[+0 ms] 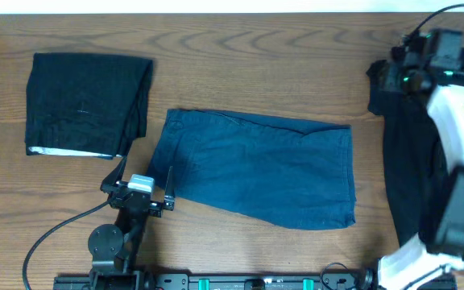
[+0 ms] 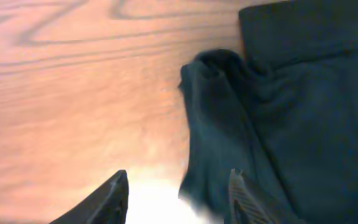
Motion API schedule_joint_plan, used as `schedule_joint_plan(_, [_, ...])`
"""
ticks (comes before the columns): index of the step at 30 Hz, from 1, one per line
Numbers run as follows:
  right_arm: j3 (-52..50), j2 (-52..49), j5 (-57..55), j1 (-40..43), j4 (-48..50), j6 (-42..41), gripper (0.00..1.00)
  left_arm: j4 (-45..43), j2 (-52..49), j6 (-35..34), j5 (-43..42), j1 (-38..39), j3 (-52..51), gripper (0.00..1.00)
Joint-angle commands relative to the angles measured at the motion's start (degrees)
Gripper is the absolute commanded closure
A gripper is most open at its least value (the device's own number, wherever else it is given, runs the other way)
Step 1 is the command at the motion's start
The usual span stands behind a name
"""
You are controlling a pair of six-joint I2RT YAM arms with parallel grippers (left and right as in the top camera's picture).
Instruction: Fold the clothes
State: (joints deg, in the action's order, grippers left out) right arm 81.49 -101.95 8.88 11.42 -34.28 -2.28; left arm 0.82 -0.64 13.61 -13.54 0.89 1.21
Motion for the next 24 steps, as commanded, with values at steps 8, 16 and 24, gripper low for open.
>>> schedule_joint_plan(8, [-1.29, 8.28, 0.35, 0.39, -25.07, -4.96, 0.99, 1.86, -0.07, 0.72, -0.74, 0.22, -0.98, 0.02])
schedule_joint_plan(16, [-16.70, 8.28, -10.47, 1.84, -18.16, -16.02, 0.99, 1.86, -0.07, 0.74, -0.74, 0.22, -0.98, 0.02])
schedule_joint_plan(24, [-27.82, 8.09, -11.28, 6.73, -7.98, -16.31, 0.99, 1.86, -0.07, 0.72, -0.74, 0.22, -0.98, 0.02])
